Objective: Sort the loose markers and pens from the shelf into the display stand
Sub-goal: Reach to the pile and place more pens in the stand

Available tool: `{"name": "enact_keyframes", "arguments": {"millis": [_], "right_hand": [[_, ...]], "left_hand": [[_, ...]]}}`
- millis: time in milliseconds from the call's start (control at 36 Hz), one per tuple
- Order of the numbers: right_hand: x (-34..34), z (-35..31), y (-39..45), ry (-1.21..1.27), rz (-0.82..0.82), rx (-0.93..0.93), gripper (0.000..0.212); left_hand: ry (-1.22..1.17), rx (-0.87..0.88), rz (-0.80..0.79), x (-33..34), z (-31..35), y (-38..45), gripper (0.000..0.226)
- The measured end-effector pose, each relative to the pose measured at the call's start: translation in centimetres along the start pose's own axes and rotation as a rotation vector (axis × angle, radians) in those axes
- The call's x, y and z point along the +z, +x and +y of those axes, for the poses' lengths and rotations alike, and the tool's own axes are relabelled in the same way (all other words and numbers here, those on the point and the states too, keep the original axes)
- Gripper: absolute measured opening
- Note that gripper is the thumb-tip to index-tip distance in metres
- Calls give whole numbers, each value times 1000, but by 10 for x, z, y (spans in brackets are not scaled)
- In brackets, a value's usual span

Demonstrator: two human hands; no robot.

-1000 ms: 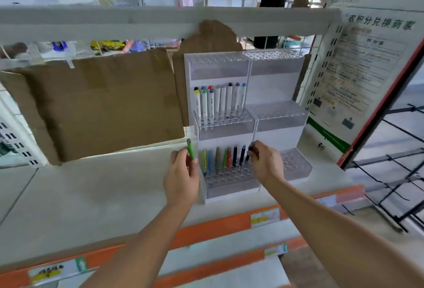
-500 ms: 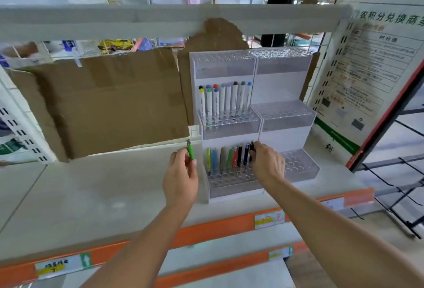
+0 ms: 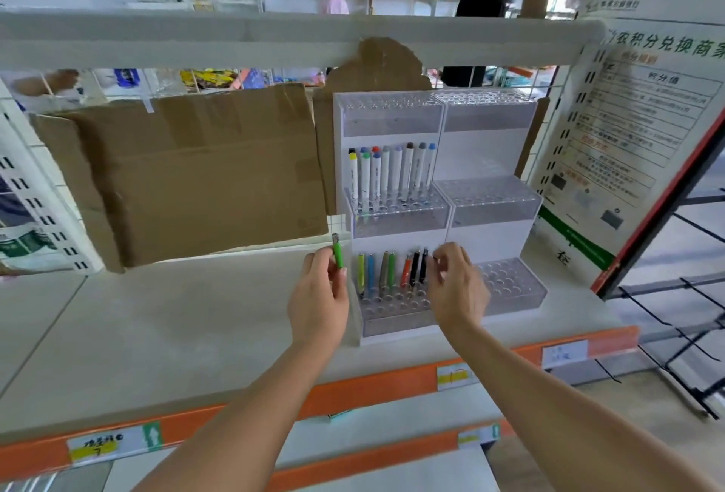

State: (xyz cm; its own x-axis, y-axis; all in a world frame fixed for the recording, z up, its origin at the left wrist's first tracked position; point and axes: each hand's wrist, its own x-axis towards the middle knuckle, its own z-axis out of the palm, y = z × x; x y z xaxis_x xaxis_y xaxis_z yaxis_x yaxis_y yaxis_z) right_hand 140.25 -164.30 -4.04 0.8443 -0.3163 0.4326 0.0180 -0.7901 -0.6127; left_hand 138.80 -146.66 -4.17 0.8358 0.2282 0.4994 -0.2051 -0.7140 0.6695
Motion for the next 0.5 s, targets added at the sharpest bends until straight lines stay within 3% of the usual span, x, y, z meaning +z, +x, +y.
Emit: {"name": "enact_keyframes", "arguments": {"millis": [139, 278, 389, 500], "right_hand": [[7, -52, -11, 322, -173, -232, 12], [11, -68, -15, 499, -206, -152, 6], [10, -67, -12, 445, -284, -155, 11], [8, -69, -11, 371, -271, -182, 23]], "left_hand": [[-51, 113, -39, 4, 8, -2, 25], [-135, 182, -47, 1, 16, 0, 24], [-107, 216, -62, -3, 9, 0, 12], [-116, 237, -98, -4, 6, 0, 18]]}}
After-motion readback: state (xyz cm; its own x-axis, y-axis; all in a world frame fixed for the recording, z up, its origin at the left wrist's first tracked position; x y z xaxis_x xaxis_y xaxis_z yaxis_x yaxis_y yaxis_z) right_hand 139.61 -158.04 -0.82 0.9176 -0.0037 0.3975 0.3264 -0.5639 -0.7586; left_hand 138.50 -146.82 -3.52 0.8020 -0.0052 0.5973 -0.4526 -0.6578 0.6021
